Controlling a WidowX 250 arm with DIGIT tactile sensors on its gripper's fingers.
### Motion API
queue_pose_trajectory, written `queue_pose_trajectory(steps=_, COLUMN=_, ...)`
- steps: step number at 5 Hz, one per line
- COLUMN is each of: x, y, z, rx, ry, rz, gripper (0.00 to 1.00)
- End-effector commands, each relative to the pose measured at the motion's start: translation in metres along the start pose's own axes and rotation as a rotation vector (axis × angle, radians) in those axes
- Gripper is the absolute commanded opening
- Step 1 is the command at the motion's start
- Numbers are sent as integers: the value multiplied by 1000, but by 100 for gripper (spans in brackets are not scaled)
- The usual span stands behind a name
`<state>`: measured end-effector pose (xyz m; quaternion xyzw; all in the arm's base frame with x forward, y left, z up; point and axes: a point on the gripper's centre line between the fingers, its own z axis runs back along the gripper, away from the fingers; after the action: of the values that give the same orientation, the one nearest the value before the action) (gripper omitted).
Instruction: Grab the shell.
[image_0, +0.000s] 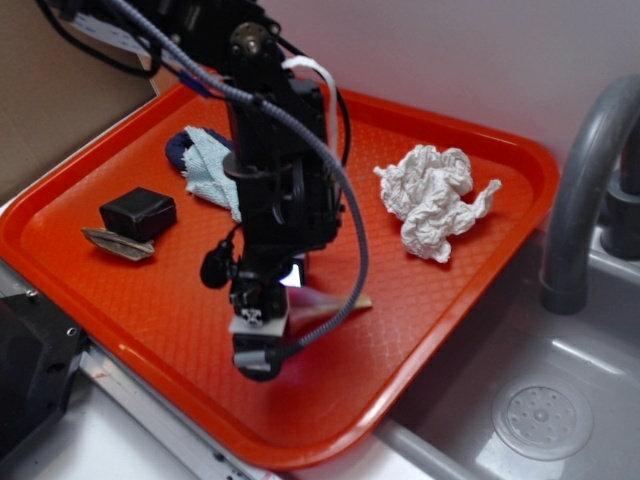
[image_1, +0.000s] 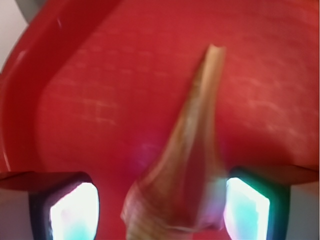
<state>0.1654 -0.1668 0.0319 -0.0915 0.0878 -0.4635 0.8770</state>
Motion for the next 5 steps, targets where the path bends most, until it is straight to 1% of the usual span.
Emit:
queue_pose_trajectory(steps=1, x=-2, y=-9, z=-7, rx=31, ry=49, rz=48, gripper=0)
queue_pose_trajectory(steps=2, x=-4, y=-7, z=-9, rx=41, ry=72, rz=81, gripper=0)
queue_pose_trajectory(steps=3, x=-8, y=-7, z=-1, rx=71, ry=130, rz=124, gripper=0)
queue_pose_trajectory(steps=4, x=-28, y=-3, z=49, rx=153, ry=89, rz=306, gripper=0)
queue_pose_trajectory(steps=5, x=-51, y=12, z=101, rx=166, ry=-11, rz=389, gripper=0)
